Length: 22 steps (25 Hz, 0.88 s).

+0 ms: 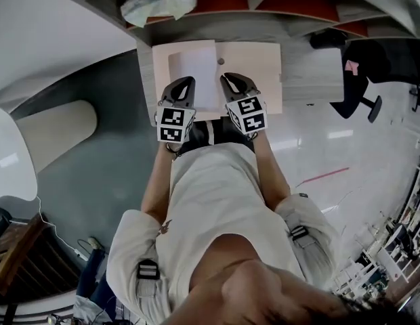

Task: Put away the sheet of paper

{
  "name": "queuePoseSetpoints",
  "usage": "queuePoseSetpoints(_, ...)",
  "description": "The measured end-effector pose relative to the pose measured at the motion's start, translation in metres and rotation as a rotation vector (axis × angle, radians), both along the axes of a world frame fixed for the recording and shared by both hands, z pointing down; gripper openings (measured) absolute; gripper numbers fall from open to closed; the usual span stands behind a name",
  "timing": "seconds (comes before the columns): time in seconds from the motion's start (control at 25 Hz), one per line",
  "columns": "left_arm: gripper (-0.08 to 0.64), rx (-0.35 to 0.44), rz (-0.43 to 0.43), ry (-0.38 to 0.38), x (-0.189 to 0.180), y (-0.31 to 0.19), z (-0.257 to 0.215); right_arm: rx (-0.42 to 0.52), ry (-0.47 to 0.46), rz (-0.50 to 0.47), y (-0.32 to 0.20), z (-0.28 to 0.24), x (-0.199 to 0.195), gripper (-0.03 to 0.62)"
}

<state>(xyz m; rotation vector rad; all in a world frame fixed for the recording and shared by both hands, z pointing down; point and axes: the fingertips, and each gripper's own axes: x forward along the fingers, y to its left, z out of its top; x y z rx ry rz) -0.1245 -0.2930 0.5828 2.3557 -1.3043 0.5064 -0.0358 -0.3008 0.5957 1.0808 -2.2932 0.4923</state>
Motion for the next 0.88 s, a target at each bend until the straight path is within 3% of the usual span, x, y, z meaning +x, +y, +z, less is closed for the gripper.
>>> queuePoseSetpoints(0.52,0.015,0.162,0.008,0.026,0.002,-0.006,-0.098,0.178,-0.102,-0.053,-0.002,-0.105,0.002,0.02)
queuePoseSetpoints(0.88,0.015,0.173,-0.008,0.03,0.003,-0.004,-0.108,0.209,-0.108,-0.095,-0.005,-0.119,-0.005,0.02)
